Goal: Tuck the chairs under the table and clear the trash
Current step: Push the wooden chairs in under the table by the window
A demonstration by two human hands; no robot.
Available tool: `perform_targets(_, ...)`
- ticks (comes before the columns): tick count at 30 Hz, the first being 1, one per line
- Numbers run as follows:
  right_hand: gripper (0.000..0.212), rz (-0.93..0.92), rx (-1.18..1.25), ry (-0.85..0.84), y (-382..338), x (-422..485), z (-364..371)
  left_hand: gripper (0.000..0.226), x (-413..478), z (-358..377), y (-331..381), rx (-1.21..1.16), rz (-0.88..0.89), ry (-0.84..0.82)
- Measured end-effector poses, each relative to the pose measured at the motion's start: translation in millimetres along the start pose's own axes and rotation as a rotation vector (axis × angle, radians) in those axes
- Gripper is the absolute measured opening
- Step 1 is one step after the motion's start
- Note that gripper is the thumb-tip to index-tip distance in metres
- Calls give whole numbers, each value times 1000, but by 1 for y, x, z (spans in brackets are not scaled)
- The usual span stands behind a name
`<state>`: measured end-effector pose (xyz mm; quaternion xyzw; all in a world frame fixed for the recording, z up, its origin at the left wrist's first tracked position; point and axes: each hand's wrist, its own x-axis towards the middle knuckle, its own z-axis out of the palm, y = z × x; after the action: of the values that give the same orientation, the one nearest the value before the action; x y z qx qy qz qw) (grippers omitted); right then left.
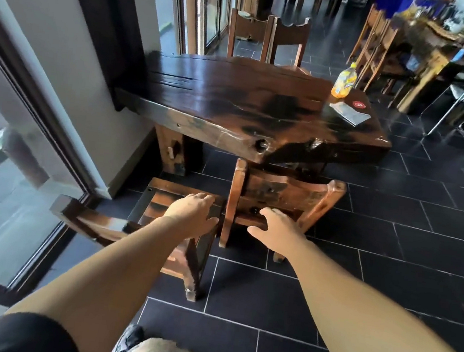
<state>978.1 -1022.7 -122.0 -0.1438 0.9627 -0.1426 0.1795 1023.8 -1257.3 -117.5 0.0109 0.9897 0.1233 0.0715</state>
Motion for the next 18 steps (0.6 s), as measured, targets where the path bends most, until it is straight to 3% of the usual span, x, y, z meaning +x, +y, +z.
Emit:
perform_targets(12,61,98,100,4,-178,63,70,61,1,-29,-210,-43,-25,-101)
perform_targets(18,62,120,112,-14,-253,66,110,60,-18,-23,-276,82,97,-156)
